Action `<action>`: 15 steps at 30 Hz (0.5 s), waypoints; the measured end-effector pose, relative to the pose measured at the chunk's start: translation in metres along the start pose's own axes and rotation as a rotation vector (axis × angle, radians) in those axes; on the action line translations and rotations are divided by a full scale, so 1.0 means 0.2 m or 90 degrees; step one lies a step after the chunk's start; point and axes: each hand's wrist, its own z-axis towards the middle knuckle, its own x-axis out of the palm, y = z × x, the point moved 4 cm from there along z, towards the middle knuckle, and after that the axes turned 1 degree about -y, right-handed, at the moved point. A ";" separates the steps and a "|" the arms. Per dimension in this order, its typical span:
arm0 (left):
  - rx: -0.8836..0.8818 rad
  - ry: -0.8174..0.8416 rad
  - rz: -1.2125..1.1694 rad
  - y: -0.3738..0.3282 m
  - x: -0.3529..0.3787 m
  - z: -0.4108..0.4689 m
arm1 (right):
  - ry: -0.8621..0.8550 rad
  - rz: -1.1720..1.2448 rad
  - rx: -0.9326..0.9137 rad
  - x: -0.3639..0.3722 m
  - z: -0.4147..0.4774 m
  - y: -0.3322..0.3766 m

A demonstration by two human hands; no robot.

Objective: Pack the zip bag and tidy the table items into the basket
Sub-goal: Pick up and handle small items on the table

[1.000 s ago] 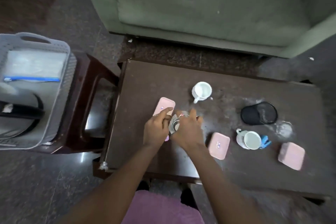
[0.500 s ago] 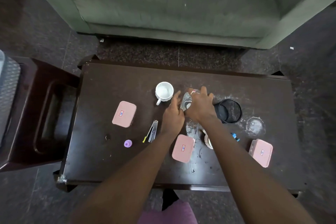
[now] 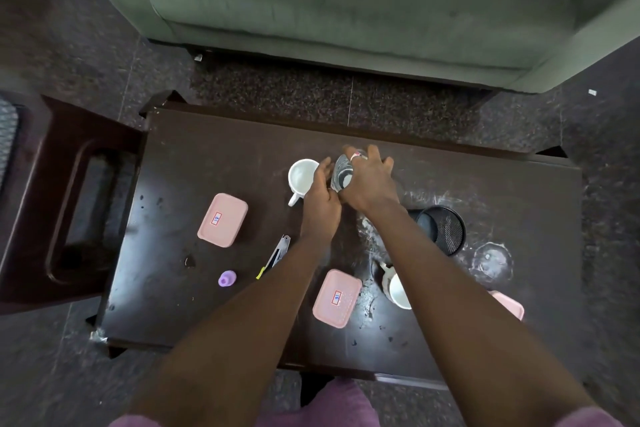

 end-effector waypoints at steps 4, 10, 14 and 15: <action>0.010 0.005 0.051 0.01 -0.01 0.01 | 0.000 0.009 0.004 0.01 0.01 0.01; 0.040 0.013 0.128 -0.01 -0.01 0.00 | -0.011 -0.001 0.014 0.02 0.00 0.00; 0.047 0.004 0.181 -0.01 -0.02 0.01 | -0.013 -0.016 0.012 0.02 -0.01 0.01; 0.051 0.000 0.199 -0.01 -0.02 0.01 | -0.013 -0.019 0.012 0.02 -0.01 0.01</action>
